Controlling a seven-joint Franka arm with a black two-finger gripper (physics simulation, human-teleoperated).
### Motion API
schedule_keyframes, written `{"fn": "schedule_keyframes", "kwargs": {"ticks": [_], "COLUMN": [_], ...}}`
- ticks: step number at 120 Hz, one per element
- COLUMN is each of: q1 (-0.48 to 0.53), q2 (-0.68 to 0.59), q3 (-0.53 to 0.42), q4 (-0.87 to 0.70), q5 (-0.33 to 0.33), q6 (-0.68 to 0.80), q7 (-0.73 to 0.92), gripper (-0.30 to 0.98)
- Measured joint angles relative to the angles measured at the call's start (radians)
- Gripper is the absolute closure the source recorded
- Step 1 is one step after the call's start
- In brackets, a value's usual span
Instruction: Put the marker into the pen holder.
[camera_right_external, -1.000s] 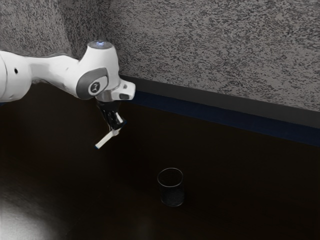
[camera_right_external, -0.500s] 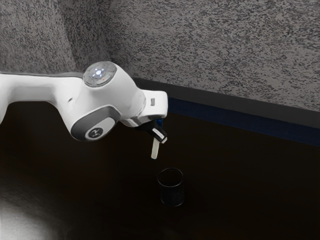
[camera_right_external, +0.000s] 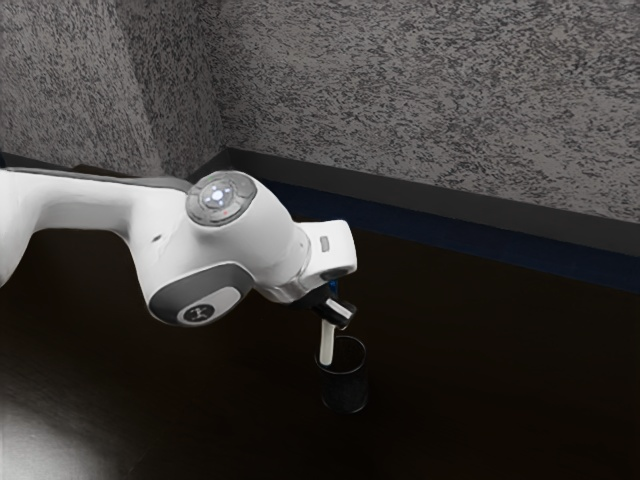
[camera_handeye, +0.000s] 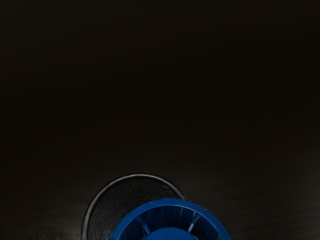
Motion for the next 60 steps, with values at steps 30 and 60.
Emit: {"fn": "schedule_keyframes", "kwargs": {"ticks": [30,60], "q1": [0.039,0.077], "q2": [0.105,0.165], "q3": [0.005,0.021], "q4": [0.061,0.092], "q5": [0.164,0.194], "q6": [0.018,0.053], "q7": [-0.079,-0.108], "gripper": [0.73,0.73]}}
